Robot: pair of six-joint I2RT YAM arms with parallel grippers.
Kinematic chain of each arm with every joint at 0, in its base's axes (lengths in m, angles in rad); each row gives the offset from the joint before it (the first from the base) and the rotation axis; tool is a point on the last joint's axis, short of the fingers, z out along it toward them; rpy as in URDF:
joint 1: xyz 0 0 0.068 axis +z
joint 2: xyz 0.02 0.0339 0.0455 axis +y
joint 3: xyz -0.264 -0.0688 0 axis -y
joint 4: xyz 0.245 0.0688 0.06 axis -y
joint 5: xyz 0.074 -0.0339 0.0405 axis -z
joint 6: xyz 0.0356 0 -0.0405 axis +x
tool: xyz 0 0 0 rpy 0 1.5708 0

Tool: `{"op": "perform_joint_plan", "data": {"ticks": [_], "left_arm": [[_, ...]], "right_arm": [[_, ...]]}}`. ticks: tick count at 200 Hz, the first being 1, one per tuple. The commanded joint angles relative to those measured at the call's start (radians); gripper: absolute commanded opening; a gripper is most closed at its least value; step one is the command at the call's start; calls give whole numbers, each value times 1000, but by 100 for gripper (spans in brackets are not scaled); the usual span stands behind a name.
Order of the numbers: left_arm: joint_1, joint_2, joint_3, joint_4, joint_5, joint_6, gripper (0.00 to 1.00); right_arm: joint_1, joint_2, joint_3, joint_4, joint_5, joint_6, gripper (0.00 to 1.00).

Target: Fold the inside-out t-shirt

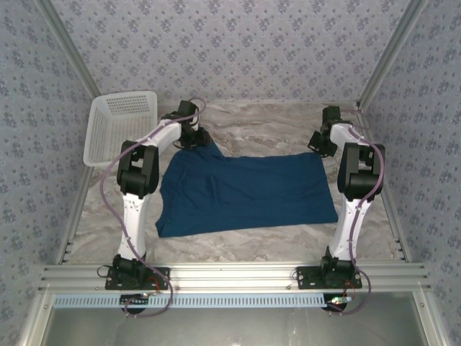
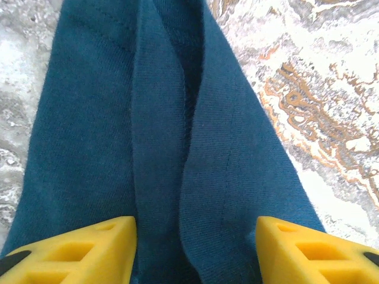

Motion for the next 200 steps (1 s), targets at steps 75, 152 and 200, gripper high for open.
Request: {"op": "perform_joint_plan", "data": {"ticks": [75, 152, 200], "left_arm": [[9, 40, 124, -38, 70, 3, 17], [15, 18, 175, -39, 113, 0, 0], [8, -44, 122, 5, 142, -20, 0]], "right_arm": [[2, 16, 28, -20, -23, -10, 7], [1, 14, 28, -20, -33, -12, 7], [1, 5, 34, -20, -39, -21, 6]]}}
